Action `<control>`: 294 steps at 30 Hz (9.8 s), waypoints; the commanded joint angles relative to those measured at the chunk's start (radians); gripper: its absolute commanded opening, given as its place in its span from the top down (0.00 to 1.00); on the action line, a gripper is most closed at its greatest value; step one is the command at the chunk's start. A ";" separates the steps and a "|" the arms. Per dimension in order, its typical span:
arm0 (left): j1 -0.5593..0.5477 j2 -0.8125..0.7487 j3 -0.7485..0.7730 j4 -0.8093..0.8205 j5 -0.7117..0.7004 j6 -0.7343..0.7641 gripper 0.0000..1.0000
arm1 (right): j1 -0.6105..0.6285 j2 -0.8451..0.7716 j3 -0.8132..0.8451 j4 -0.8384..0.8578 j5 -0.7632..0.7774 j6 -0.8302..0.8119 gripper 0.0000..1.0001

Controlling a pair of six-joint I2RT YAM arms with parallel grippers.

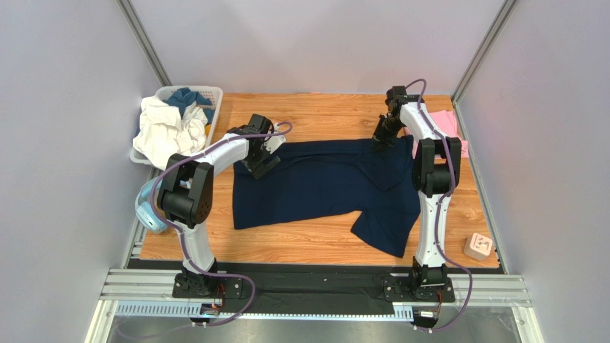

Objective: Fold and stack the t-shirts
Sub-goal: Fold the flattened tshirt in 1/3 of the way

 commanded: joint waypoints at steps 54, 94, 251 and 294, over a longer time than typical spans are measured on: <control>0.017 -0.070 0.044 -0.060 0.094 -0.097 0.00 | 0.054 -0.069 -0.040 0.054 -0.093 -0.084 1.00; 0.066 0.136 0.262 -0.122 0.118 -0.142 0.00 | 0.181 -0.034 0.038 0.028 0.353 -0.256 0.60; 0.106 0.066 0.117 -0.053 0.112 -0.131 0.01 | 0.353 -0.261 -0.320 0.021 0.502 -0.127 0.72; 0.106 0.057 0.106 -0.050 0.114 -0.128 0.01 | 0.302 -0.320 -0.390 0.053 0.375 -0.104 1.00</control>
